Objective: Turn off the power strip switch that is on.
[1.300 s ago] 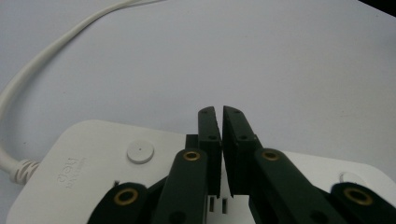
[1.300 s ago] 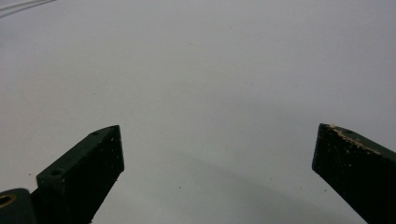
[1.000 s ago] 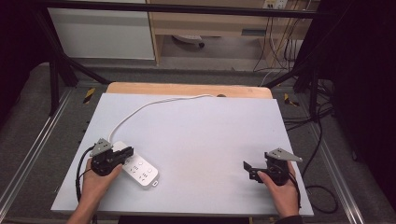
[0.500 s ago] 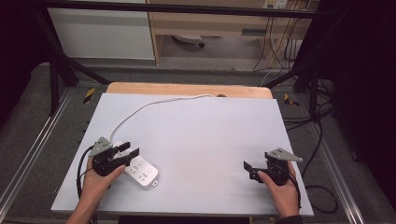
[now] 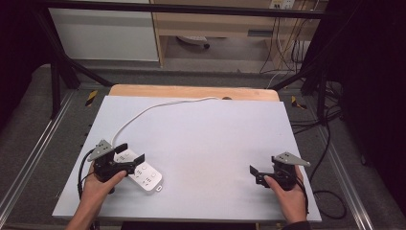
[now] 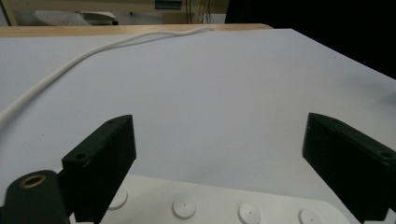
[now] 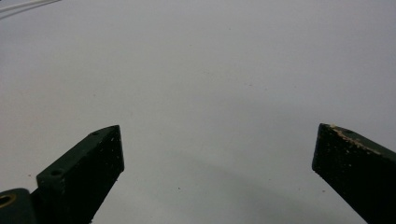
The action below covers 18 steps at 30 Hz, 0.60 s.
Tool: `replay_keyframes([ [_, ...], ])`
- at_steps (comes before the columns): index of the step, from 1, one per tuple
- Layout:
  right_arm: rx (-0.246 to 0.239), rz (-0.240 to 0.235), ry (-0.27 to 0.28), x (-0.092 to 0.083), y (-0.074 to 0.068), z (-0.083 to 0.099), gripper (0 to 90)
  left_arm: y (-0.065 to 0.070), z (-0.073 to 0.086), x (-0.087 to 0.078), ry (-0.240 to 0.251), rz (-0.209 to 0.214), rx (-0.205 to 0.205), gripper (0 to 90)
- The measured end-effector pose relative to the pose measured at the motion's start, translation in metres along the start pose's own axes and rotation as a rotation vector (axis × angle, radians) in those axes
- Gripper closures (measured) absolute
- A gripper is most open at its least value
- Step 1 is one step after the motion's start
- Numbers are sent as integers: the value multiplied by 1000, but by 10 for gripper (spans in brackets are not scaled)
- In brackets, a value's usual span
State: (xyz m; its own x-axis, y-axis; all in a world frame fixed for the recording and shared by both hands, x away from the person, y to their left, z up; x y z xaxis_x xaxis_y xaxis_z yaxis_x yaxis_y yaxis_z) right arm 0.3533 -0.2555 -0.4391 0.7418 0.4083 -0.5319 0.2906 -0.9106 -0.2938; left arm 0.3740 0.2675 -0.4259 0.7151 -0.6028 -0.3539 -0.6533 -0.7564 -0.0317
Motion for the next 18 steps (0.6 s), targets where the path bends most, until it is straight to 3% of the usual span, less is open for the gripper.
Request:
replay_keyframes([
  [7, 0, -1, -1, 0, 0, 0, 31, 3, -3, -9, 2, -31, -11, 81],
  [18, 3, 1, 1, -1, 1, 0, 31, 6, -7, -28, 27, -61, 8, 79],
])
Point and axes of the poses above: each handheld gripper's, and its own axes: x roughly forward along the jaws, z roughly out of its underside, y roughly to its right, the point moved 1 cm from there along x, roughly forward along the jaws, and after that the axes turned 13 degrees about x, right-handed, at the moved point
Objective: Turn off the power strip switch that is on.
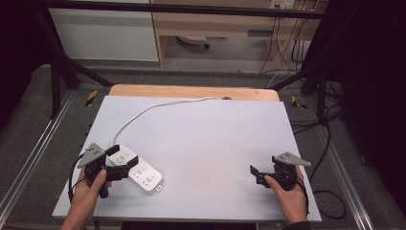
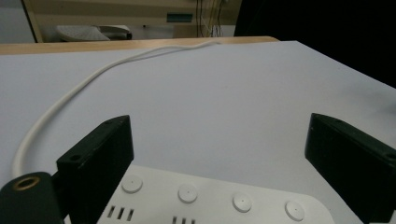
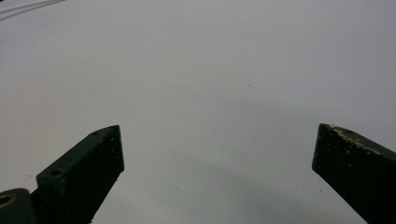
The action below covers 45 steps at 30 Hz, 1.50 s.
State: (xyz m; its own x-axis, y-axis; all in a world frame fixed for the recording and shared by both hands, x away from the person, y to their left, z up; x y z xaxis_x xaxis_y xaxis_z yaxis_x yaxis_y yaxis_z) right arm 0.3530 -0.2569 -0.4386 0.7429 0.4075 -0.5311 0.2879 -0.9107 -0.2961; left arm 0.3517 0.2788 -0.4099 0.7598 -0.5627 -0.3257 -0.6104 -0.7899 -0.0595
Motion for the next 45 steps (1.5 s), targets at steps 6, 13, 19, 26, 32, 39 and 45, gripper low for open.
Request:
replay_keyframes([
  [6, 3, 1, 4, -1, 1, 0, 31, -4, 0, -15, 8, -21, -10, 69],
  [13, 4, 1, 3, -1, 0, 0, 31, -9, 3, -32, 30, -46, -16, 60],
  [19, 1, 2, 5, -1, 1, 0, 31, -16, 6, -43, 44, -69, -23, 60],
  [26, 0, 4, 8, -1, 1, 0, 30, -26, 13, -54, 46, -79, -25, 60],
  [32, 0, 5, 7, -1, 1, 0, 29, -36, 19, -60, 45, -119, -48, 60],
  [39, 0, 10, 9, -1, 1, 0, 28, -46, 28, -60, 10, -146, -57, 60],
  [45, 9, 32, 0, 2, 2, 1, 31, -57, 37, -62, -10, -171, -74, 62],
])
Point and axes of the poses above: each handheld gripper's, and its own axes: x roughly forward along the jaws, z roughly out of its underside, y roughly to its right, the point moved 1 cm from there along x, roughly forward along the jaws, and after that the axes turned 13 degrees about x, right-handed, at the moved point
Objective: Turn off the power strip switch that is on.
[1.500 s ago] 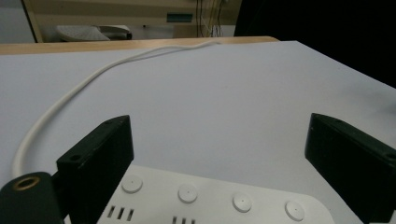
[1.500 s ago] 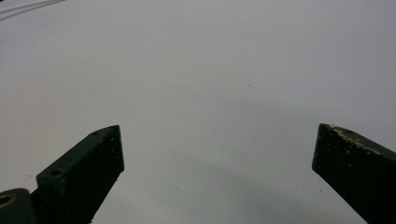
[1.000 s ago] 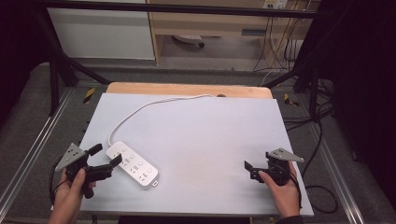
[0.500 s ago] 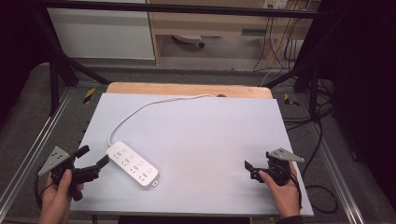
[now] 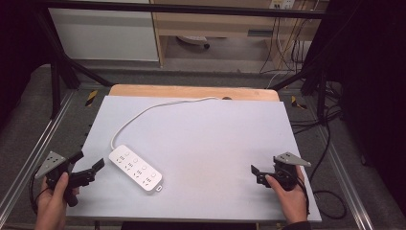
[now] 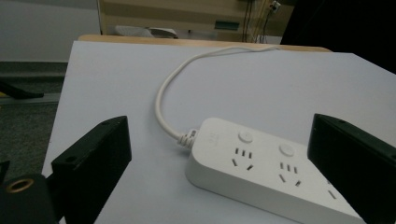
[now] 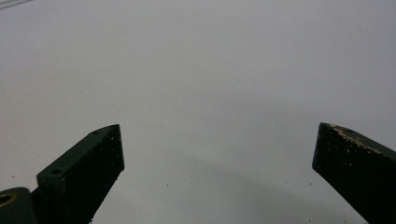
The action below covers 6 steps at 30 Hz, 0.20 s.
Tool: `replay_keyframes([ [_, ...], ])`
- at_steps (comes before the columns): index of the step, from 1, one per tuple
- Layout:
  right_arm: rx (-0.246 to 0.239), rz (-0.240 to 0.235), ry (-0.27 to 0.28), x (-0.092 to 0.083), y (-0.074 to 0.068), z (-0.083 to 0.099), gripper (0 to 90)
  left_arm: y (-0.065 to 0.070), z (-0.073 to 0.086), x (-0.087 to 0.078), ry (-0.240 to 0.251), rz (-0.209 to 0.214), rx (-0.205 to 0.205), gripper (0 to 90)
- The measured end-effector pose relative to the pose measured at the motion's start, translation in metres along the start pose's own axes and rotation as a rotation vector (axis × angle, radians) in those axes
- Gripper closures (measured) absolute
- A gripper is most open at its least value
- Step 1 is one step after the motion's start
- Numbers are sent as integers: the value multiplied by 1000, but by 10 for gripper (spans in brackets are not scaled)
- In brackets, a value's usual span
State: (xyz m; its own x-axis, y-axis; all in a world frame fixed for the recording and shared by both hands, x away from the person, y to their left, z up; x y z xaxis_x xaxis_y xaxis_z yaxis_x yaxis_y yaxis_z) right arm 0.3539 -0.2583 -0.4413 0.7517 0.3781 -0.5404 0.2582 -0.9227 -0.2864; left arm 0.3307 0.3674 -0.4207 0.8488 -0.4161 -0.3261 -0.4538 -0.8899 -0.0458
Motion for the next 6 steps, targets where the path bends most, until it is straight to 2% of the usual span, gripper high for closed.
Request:
replay_keyframes([
  [6, 3, 44, -43, 7, 5, 4, 33, -4, 3, 1, -12, -7, -6, 65],
])
Point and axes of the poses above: each handheld gripper's, and its own axes: x roughly forward along the jaws, z roughly out of its underside, y roughly to its right, the point moved 1 cm from there along x, roughly forward along the jaws, and after that the axes turned 13 degrees about x, right-handed, at the moved point
